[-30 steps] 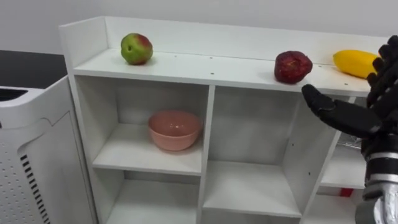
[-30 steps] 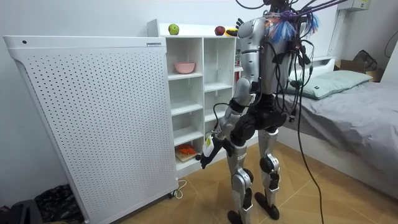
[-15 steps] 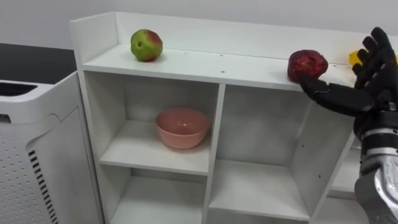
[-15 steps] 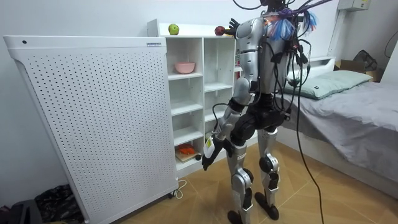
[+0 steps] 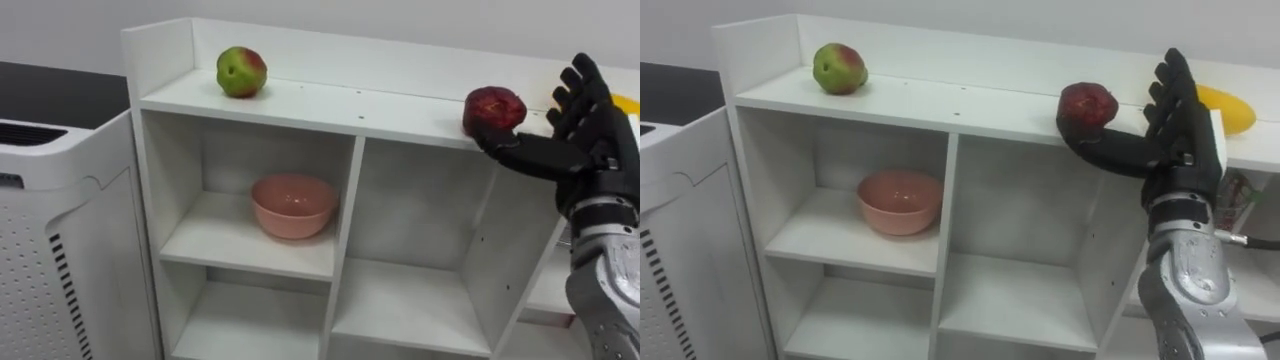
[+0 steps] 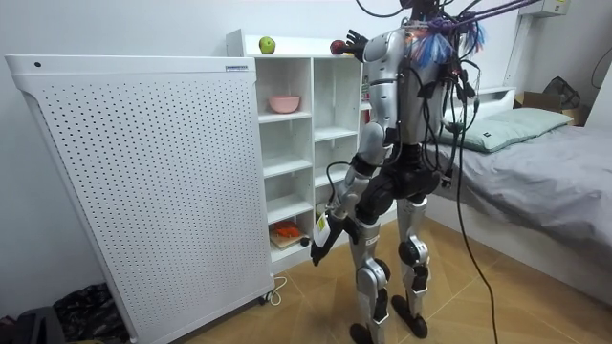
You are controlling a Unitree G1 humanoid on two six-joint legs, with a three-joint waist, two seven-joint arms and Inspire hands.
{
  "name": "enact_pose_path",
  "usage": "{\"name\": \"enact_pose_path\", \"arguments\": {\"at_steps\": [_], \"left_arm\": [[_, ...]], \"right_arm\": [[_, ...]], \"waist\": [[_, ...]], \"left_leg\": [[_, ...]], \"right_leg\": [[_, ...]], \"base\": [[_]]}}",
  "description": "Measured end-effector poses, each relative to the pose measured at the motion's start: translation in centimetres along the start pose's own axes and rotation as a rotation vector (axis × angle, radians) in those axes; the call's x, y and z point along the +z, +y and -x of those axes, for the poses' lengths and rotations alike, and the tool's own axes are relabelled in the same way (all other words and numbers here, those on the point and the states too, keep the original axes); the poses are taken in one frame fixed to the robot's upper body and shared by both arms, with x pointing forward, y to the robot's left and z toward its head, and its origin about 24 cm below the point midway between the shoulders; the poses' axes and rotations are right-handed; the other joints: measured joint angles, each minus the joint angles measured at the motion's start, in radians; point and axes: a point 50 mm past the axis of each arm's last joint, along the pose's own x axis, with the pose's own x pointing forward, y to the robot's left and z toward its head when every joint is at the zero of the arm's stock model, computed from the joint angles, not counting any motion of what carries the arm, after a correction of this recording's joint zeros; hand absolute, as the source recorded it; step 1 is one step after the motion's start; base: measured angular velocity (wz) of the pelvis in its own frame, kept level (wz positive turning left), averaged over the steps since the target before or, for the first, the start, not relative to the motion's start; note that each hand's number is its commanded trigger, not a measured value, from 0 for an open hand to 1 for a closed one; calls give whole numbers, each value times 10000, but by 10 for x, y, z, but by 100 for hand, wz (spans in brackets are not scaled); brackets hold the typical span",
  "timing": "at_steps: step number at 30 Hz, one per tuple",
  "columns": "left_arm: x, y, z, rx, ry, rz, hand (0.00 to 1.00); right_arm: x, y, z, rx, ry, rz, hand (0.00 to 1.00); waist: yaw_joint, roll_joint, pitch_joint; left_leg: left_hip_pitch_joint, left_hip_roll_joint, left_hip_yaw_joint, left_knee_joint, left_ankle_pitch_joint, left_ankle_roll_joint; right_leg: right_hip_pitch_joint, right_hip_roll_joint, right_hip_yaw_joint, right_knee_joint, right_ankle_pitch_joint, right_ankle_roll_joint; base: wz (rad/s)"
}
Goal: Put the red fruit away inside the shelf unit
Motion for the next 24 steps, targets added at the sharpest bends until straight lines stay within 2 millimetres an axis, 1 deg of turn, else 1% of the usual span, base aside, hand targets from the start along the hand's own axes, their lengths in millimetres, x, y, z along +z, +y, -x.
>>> {"name": "enact_pose_path", "arguments": {"at_steps": [3,8,12,13,14,16,17,18,20,21,24], "left_arm": [[-4,-2,1,-81,132,-9,0],[-5,-2,1,-166,259,-10,0],[-5,-1,1,-152,309,-21,0],[-5,0,1,-162,335,-24,0],[-5,0,1,-167,337,-24,0],[-5,0,1,-176,343,-29,0],[-5,0,1,-173,344,-32,0],[-5,1,1,-161,344,-41,0],[-4,3,0,-121,327,-58,0],[-3,4,0,-86,310,-69,0],[-2,8,-1,-12,265,-107,0]], "right_arm": [[3,4,-4,265,-16,229,0],[4,4,-11,537,124,435,0],[0,6,-15,935,337,845,0],[-1,5,-16,1003,410,939,8],[-1,5,-16,1058,457,980,43],[-2,4,-16,1265,542,1108,67],[-2,4,-16,1296,553,1125,87],[-2,4,-16,1312,573,1134,99],[-2,2,-17,1362,629,1161,100],[-3,0,-17,1420,662,1220,100],[-4,-3,-18,1478,776,1375,100]], "waist": [[-43,-31,-14],[-36,-73,-23],[-45,-152,-3],[-44,-190,-8],[-44,-202,-7],[-44,-246,9],[-45,-256,15],[-45,-271,22],[-44,-287,28],[-43,-332,8],[-43,-352,9]], "left_leg": [[3,-5,-3,-14,0,0],[20,-4,-17,-6,1,1],[20,-3,-64,27,15,-7],[18,-3,-67,30,21,-10],[18,-3,-70,31,22,-11],[15,-3,-72,36,23,-11],[13,-3,-74,36,23,-11],[10,-3,-82,36,23,-11],[7,-3,-101,32,22,-11],[8,-3,-106,29,22,-11],[17,-4,-108,28,22,-11]], "right_leg": [[-1,-5,-8,-7,0,0],[28,-6,-10,-11,0,0],[55,-6,-5,-10,0,0],[56,-5,-1,-7,0,0],[57,-5,0,-4,0,-1],[58,-5,3,0,3,-5],[58,-5,2,0,3,-6],[58,-4,-5,-1,4,-7],[59,-4,-29,-1,4,-7],[61,-4,-43,0,4,-7],[67,-5,-56,-3,4,-7]], "base": [[0],[0],[0],[0],[0],[0],[0],[0],[0],[0],[0]]}}
